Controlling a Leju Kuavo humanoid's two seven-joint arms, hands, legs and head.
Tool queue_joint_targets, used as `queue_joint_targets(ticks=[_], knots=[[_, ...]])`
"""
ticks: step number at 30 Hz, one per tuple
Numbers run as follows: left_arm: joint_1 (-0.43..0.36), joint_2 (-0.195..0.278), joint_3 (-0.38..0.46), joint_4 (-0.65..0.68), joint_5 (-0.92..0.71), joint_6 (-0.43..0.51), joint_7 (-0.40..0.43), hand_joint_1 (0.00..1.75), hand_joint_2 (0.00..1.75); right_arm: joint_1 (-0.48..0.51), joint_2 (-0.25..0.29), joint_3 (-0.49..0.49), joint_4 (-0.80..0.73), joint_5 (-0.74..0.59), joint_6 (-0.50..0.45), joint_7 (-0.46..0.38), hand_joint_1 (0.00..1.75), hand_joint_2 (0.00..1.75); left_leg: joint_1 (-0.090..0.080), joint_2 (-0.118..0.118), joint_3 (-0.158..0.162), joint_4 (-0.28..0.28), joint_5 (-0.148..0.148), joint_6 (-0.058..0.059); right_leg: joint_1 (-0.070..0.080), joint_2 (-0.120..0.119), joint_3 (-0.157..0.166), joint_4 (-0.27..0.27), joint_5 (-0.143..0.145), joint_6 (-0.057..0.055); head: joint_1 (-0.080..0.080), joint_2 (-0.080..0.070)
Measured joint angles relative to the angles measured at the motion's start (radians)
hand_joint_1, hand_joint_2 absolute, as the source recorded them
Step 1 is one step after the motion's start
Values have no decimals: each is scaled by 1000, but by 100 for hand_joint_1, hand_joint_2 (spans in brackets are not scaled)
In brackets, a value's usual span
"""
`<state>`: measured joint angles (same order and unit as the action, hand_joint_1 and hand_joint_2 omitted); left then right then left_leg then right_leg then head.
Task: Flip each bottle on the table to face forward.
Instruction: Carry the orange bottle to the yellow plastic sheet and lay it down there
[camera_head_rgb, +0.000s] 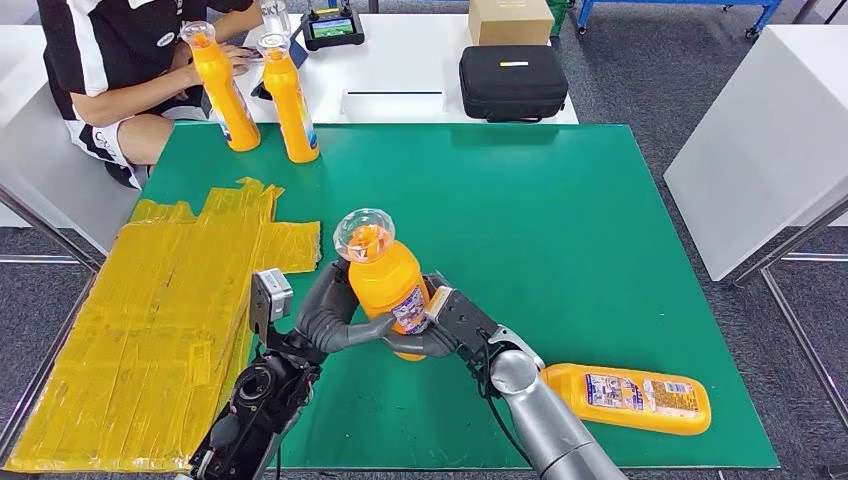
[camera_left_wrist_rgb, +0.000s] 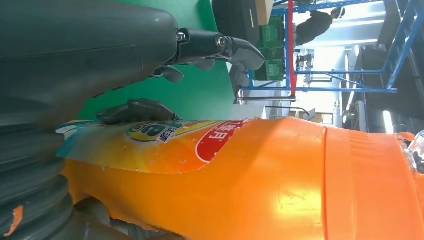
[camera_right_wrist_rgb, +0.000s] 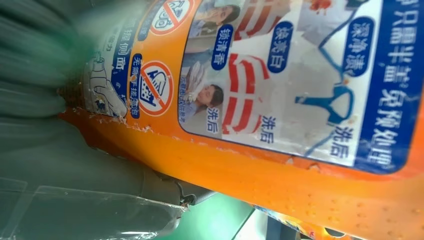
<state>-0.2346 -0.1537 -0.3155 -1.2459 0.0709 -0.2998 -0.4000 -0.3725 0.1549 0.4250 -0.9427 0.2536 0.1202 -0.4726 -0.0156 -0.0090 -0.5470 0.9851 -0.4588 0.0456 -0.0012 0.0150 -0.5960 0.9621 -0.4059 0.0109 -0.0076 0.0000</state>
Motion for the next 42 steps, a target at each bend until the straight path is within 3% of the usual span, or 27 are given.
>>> queue_joint_targets(ticks=[14, 15, 18, 19, 21, 34, 38, 39, 42], knots=[[1, -1, -3, 3, -4, -3, -3, 1, 175, 0, 4, 4, 13, 18, 38, -20, 175, 175, 0, 0, 0, 0, 0, 0, 0, 0, 0, 0, 0, 0, 0, 0], [0, -1, -5, 4, -4, -4, -3, 16, 175, -1, 5, 5, 14, 19, 40, -21, 175, 175, 0, 0, 0, 0, 0, 0, 0, 0, 0, 0, 0, 0, 0, 0], [-1, -3, -9, 5, -2, -6, -7, 135, 175, -2, 8, 9, 17, 21, 45, -21, 175, 175, 0, 0, 0, 0, 0, 0, 0, 0, 0, 0, 0, 0, 0, 0], [-1, -3, -9, 5, -1, -8, -8, 164, 175, -3, 8, 10, 18, 21, 47, -20, 175, 175, 0, 0, 0, 0, 0, 0, 0, 0, 0, 0, 0, 0, 0, 0], [-2, -4, -9, 6, 3, -10, -10, 175, 175, -7, 8, 10, 23, 22, 48, -20, 175, 175, 0, 0, 0, 0, 0, 0, 0, 0, 0, 0, 0, 0, 0, 0], [-16, -5, -8, 21, 15, -24, -17, 175, 175, -22, 17, 12, 59, 18, 47, -30, 174, 175, 0, 0, 0, 0, 0, 0, 0, 0, 0, 0, 0, 0, 0, 0], [-19, -5, -8, 26, 16, -24, -17, 175, 175, -25, 17, 12, 64, 17, 46, -31, 127, 175, 0, 0, 0, 0, 0, 0, 0, 0, 0, 0, 0, 0, 0, 0], [-19, -5, -8, 27, 16, -24, -17, 175, 175, -25, 17, 12, 64, 17, 46, -31, 127, 175, 0, 0, 0, 0, 0, 0, 0, 0, 0, 0, 0, 0, 0, 0], [-19, -5, -8, 28, 17, -24, -18, 175, 175, -25, 18, 12, 65, 17, 43, -31, 32, 175, 0, 0, 0, 0, 0, 0, 0, 0, 0, 0, 0, 0, 0, 0]])
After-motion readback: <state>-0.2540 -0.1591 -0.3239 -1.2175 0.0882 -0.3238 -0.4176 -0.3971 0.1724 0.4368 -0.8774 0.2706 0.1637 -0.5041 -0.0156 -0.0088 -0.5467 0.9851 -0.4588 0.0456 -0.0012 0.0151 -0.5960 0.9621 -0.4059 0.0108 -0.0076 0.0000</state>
